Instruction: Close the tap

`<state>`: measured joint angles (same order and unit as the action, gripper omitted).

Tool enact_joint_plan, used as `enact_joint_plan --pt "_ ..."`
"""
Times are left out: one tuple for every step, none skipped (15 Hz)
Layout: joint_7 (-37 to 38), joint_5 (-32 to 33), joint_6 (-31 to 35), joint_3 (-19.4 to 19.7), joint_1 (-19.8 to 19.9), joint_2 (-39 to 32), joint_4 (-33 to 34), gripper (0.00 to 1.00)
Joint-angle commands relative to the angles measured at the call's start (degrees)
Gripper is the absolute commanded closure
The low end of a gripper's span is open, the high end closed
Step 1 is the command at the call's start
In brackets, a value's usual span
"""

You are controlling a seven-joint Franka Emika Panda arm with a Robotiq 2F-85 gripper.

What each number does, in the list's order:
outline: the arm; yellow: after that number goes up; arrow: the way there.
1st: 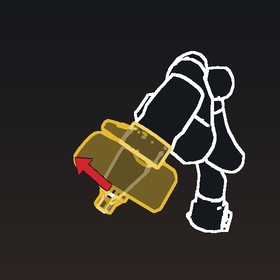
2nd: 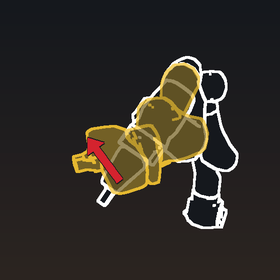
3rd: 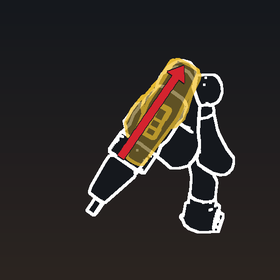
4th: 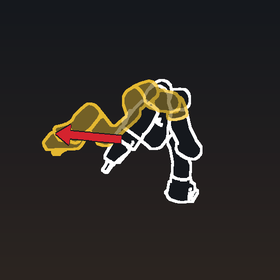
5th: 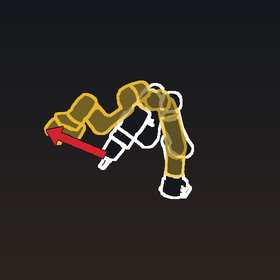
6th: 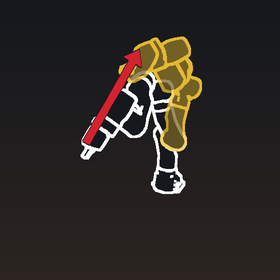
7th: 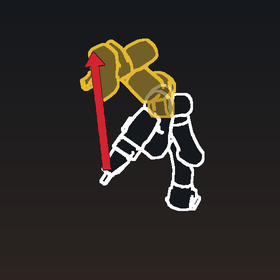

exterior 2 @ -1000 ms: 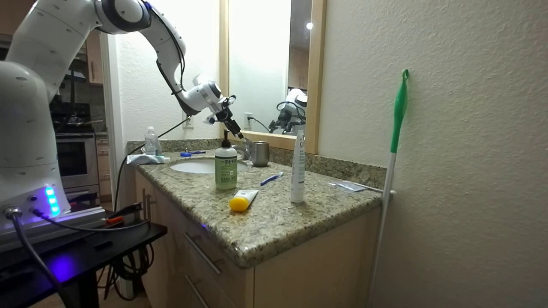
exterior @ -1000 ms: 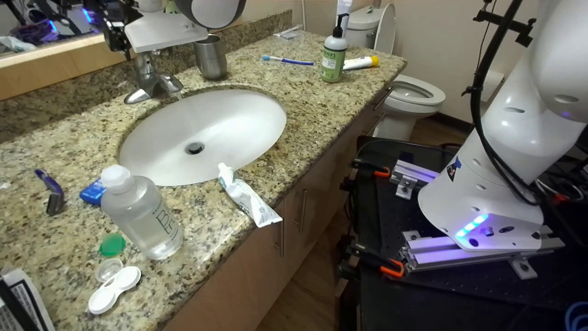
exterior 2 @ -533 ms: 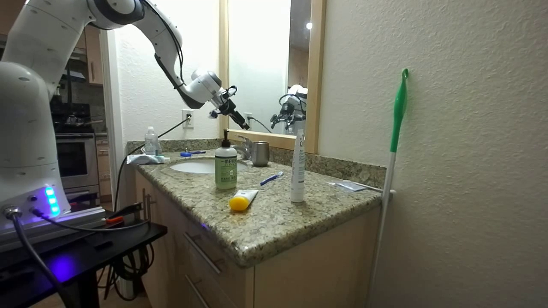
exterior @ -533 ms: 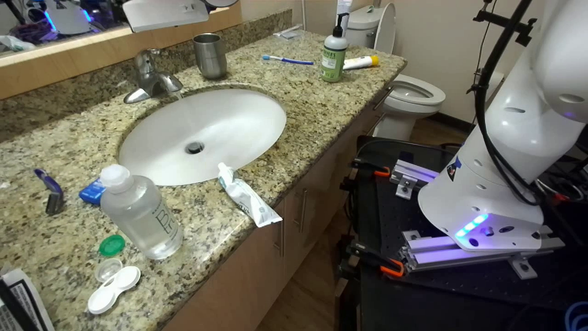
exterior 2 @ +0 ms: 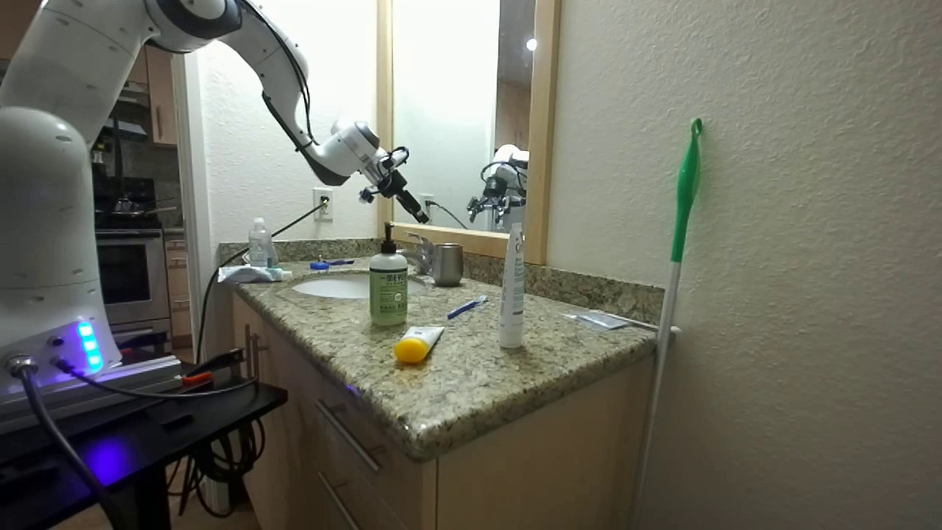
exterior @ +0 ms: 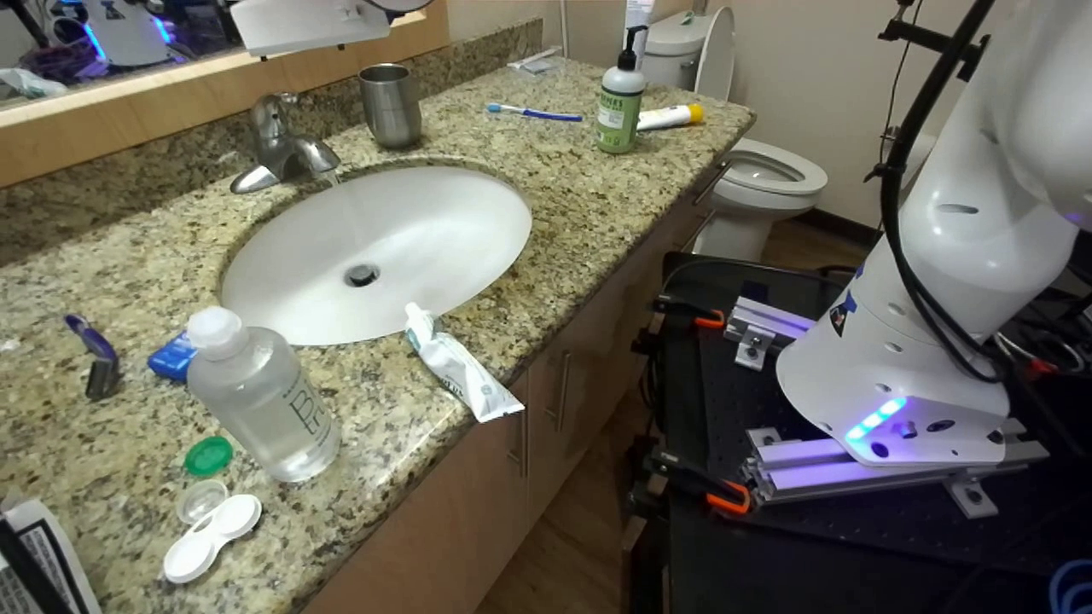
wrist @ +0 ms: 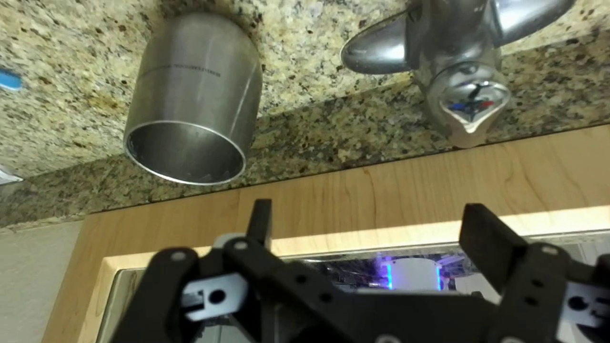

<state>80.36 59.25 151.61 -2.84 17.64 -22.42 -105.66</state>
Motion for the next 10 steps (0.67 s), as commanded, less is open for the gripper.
enact_joint_plan --pt "-6.2 -10.1 0.0 5.0 -4.0 -0.8 -0.8 0.0" --pt "-8.7 -13.9 0.3 5.6 -4.5 -1.1 -1.1 0.0" --pt "-11.6 -17.7 0.4 6.0 -4.9 -1.3 -1.2 0.0" --pt "-14.0 -21.4 0.6 6.3 -5.4 -1.7 -1.3 0.0" --pt "-16.7 -25.0 0.1 6.8 -6.0 -1.8 -1.3 0.0" --pt "-19.5 -28.9 -0.4 7.1 -6.5 -1.9 -1.2 0.0" --pt "-21.1 -31.4 -0.5 8.3 -7.3 -2.0 -1.0 0.0" --pt "-23.8 -34.8 -1.1 8.9 -7.7 -1.8 -0.8 0.0" --pt "-25.9 -37.8 -1.4 9.4 -8.1 -2.0 -0.7 0.0" --pt "-28.3 -40.8 -1.7 9.6 -8.2 -2.0 -0.7 0.0"
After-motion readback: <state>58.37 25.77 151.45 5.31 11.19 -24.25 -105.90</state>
